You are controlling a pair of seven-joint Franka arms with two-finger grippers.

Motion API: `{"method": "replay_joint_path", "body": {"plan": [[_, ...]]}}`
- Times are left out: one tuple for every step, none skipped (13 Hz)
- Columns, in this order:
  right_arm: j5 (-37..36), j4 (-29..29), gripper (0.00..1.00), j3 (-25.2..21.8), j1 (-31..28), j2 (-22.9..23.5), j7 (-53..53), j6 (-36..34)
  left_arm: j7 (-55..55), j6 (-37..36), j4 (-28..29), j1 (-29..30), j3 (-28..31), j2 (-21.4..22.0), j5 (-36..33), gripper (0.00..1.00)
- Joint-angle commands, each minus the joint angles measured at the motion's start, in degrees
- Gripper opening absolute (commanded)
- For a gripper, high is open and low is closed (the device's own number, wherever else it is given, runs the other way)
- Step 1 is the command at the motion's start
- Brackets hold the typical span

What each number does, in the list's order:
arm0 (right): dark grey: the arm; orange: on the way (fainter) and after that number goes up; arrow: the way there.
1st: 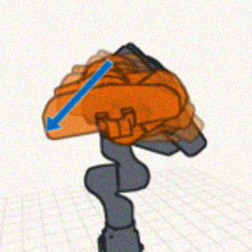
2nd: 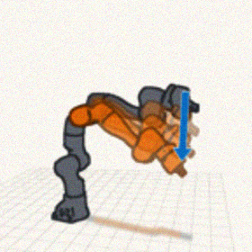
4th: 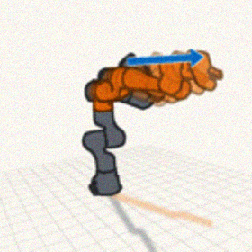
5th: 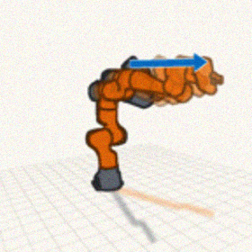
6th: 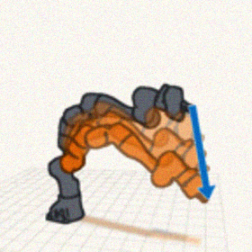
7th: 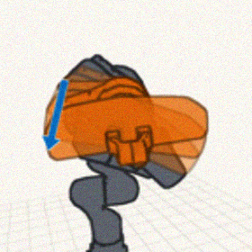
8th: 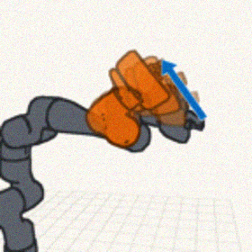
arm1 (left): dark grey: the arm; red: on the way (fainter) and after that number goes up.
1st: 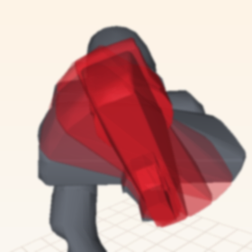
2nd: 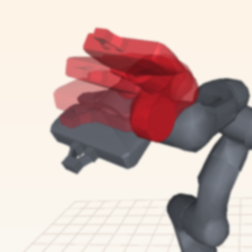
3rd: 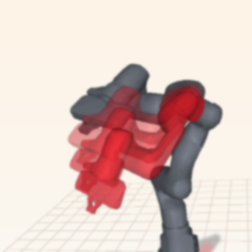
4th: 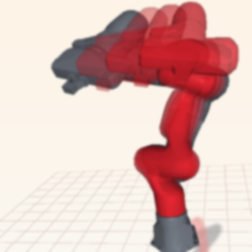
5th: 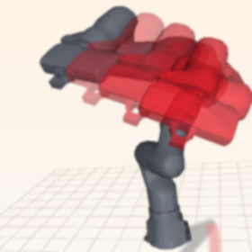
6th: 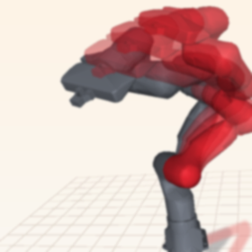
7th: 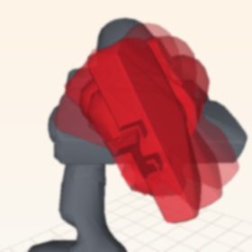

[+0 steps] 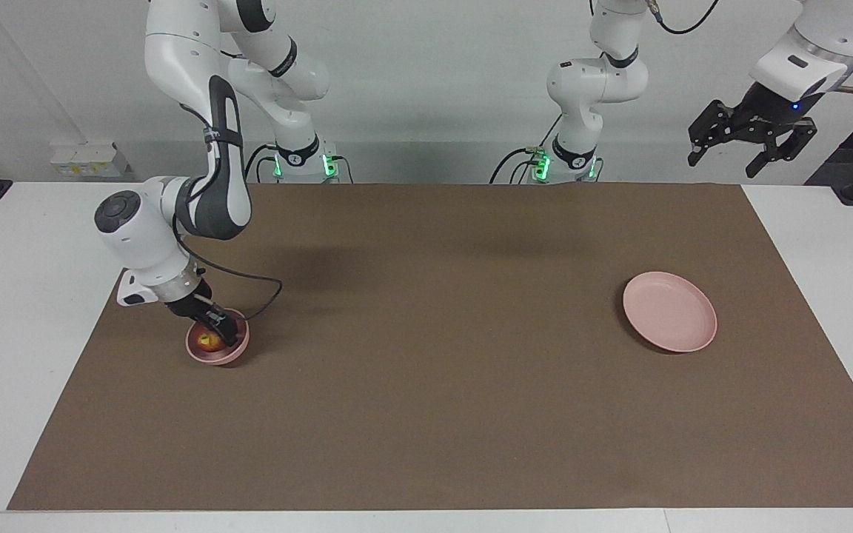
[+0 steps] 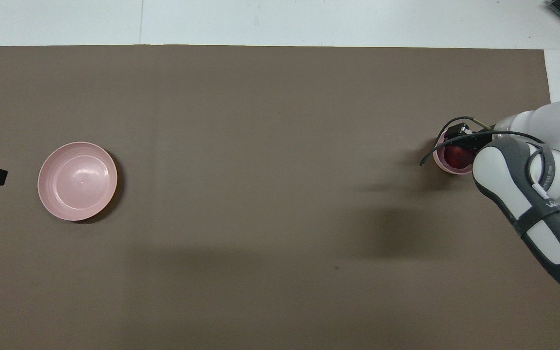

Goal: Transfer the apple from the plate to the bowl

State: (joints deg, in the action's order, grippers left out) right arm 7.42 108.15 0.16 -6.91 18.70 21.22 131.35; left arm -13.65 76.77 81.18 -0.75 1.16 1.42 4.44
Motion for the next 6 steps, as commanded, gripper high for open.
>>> {"method": "replay_joint_path", "body": {"plan": [[-3.27, -4.15, 1.0, 0.28, -0.38, -0.85, -2.75, -6.25, 0.64, -1.8, -0.32, -2.93, 3.14, 1.22, -1.89, 1.0], [-3.98, -6.52, 1.0, 0.28, -0.38, -1.03, -5.72, -9.94, 1.51, -2.15, 0.03, -3.2, 3.24, 1.48, -1.98, 1.0], [-4.34, -8.63, 1.0, 0.28, -0.64, -1.47, -9.84, -13.19, 3.95, -2.33, 0.99, -3.29, 3.32, 1.92, -1.98, 1.0], [-4.43, -10.13, 1.0, 0.19, -0.82, -2.08, -13.28, -16.1, 5.81, -2.33, 1.87, -3.55, 3.24, 2.71, -2.07, 1.0], [-5.56, -11.71, 1.0, 0.19, -0.91, -2.78, -15.75, -18.91, 6.0, -2.33, 2.06, -3.56, 3.24, 2.8, -2.5, 1.0], [-7.57, -13.3, 1.0, 0.36, -0.91, -3.49, -17.17, -22.07, 6.0, -2.24, 2.06, -3.64, 2.89, 2.89, -5.03, 1.0]]}}
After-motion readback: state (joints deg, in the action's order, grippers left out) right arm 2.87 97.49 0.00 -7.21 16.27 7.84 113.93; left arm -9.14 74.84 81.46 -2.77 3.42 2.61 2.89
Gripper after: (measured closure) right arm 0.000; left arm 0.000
